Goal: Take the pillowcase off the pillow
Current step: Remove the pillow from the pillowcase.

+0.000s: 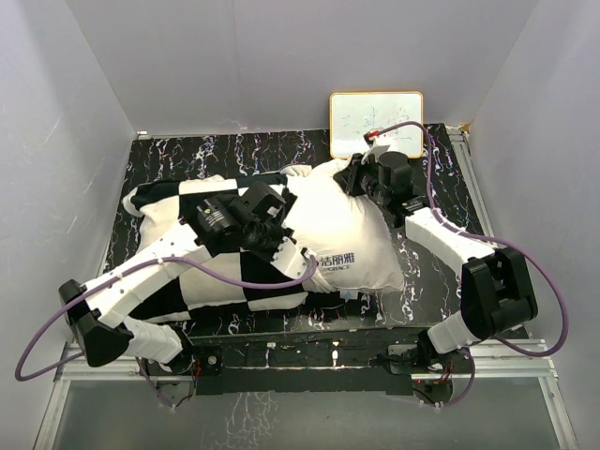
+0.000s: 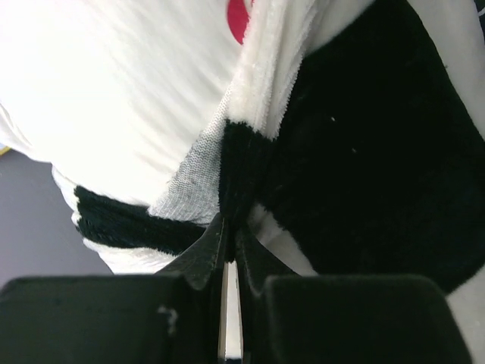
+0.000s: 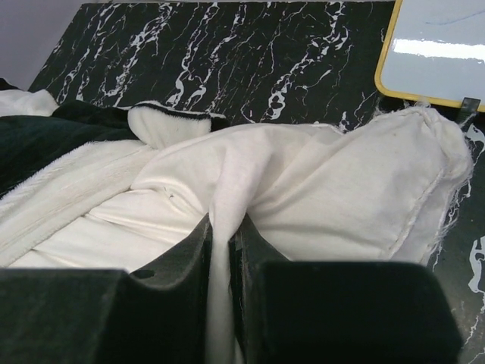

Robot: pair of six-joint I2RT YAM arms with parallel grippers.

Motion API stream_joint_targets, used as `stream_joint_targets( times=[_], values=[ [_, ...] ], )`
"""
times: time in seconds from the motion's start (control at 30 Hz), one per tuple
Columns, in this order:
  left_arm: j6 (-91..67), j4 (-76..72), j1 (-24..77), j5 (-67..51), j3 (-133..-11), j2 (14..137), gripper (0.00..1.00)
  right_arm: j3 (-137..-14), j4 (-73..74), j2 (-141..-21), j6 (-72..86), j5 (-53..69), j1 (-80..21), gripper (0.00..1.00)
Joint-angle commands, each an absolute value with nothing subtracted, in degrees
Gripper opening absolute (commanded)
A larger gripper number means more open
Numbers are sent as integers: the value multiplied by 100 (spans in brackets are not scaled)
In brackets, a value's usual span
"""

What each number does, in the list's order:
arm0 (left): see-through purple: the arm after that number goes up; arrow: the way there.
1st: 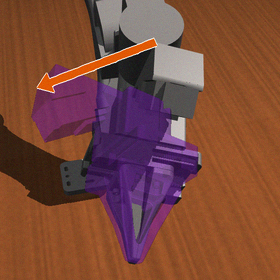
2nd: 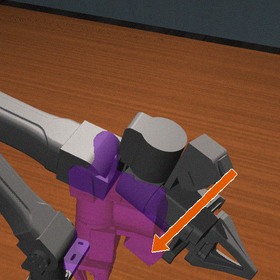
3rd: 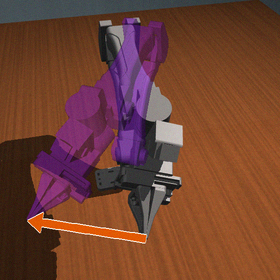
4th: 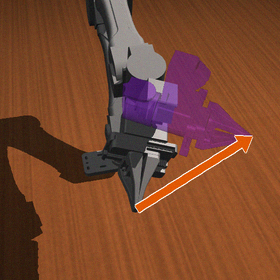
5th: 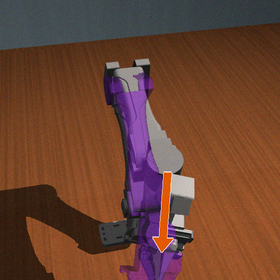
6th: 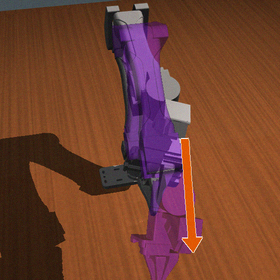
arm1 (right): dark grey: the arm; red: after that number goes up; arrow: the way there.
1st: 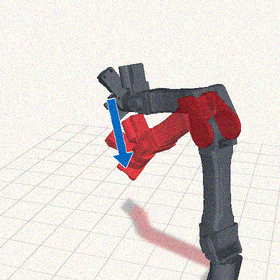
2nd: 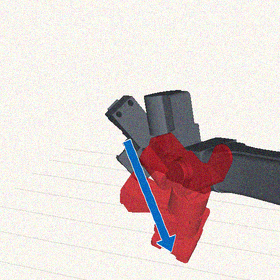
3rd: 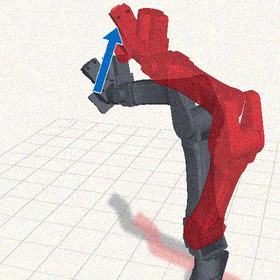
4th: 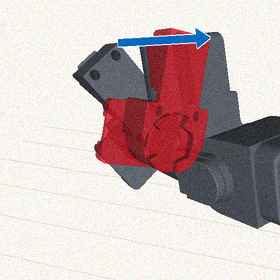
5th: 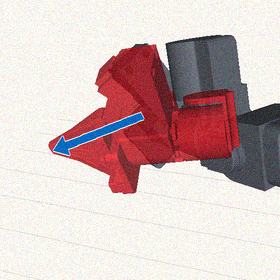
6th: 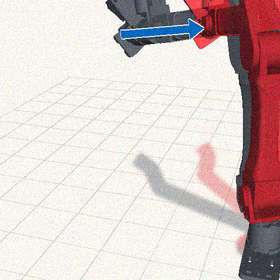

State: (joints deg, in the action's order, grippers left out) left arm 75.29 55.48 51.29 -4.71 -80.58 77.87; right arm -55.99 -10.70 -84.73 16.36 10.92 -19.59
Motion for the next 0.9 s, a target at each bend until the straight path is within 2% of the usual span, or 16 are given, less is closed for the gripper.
stream_joint_targets(
  times=[0.0,0.07,0.1,0.23,0.3,0.33,0.5,0.63,0.73,0.8,0.87],
  values=[
    [7071,7579,4940,-324,-7541,7201,0,-5831,-720,-8682,1294,-41,-1161,8],
    [7079,7363,4930,-385,-7380,7124,0,-5987,-788,-8548,1491,342,-1172,10],
    [7077,7207,4930,-413,-7316,7122,0,-6083,-768,-8470,1596,513,-1177,17],
    [6842,6262,4921,-454,-7262,7289,0,-6204,-661,-7792,1780,869,-1187,59],
    [6757,5926,4906,-453,-7252,7421,0,-6123,-582,-7314,1752,892,-1180,93],
    [6727,5813,4903,-475,-7251,7486,0,-6072,-483,-7113,1723,926,-1170,98],
    [6549,5465,4867,-701,-7392,7741,0,-5436,368,-6363,1763,1166,-1167,98],
    [6581,5483,4860,-825,-7565,7789,2,-4163,198,-5905,2080,1483,-1167,98],
    [6712,5486,4860,-1075,-7720,7738,20,-3683,-204,-5974,2293,2263,-1169,98],
    [6802,5563,4860,-1379,-7910,7727,39,-3608,-382,-6188,2456,2768,-1182,98],
    [6841,5614,4870,-1765,-8115,7696,53,-3626,-535,-6366,2602,3132,-1187,96]
  ],
)
